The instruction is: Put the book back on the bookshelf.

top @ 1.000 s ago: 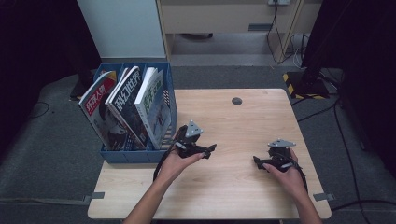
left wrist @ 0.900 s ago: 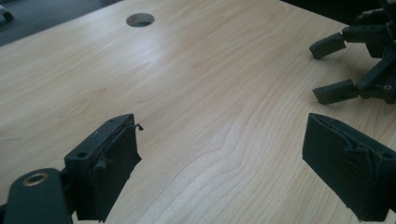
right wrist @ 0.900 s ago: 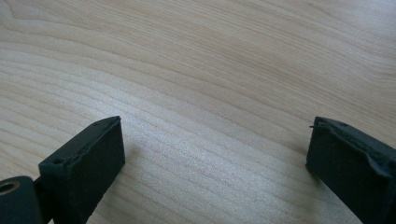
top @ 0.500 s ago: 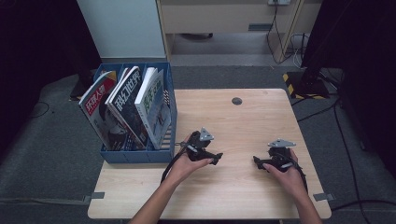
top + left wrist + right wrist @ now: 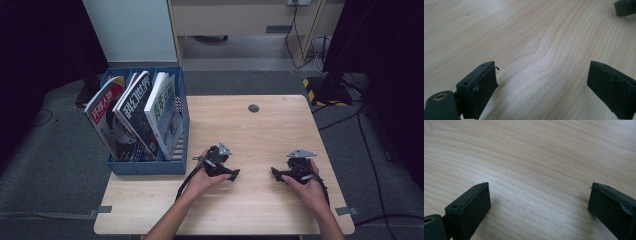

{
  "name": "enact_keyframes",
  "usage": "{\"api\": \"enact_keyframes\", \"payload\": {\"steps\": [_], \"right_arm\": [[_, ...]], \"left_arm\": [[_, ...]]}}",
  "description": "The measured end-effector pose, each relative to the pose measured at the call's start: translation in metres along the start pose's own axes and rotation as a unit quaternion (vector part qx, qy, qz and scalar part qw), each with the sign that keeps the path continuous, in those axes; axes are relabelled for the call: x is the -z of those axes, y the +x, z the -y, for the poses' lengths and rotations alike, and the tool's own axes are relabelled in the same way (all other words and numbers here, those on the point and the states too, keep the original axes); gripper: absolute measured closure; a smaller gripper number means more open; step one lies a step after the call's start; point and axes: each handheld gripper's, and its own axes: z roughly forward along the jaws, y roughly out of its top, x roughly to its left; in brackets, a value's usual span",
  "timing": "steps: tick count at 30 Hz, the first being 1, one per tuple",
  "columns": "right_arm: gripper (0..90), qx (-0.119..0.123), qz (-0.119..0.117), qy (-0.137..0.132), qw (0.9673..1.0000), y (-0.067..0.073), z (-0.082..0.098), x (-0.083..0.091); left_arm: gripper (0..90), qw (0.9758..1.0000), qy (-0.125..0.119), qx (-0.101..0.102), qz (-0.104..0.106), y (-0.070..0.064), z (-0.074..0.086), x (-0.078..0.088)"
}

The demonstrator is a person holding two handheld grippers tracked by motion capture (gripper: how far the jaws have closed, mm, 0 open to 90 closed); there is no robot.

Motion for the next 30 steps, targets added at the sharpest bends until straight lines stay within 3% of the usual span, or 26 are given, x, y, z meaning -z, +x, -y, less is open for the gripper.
{"api": "enact_keyframes", "payload": {"steps": [8,12,18,30], "right_arm": [[4.5,0.000,0.000,0.000,1.0000,0.000,0.000,0.000],[4.5,0.000,0.000,0.000,1.0000,0.000,0.000,0.000],[4.5,0.000,0.000,0.000,1.0000,0.000,0.000,0.000],[4.4,-0.001,0.001,0.000,1.0000,0.001,0.001,0.001]], "left_arm": [[7.8,0.9998,0.003,0.004,-0.018,0.002,0.005,-0.005],[5.9,0.9995,0.004,-0.004,-0.030,0.001,0.008,-0.009],[3.8,0.9994,-0.013,-0.001,-0.032,0.001,0.011,-0.011],[3.0,0.9994,-0.011,0.000,-0.031,0.001,0.011,-0.010]]}}
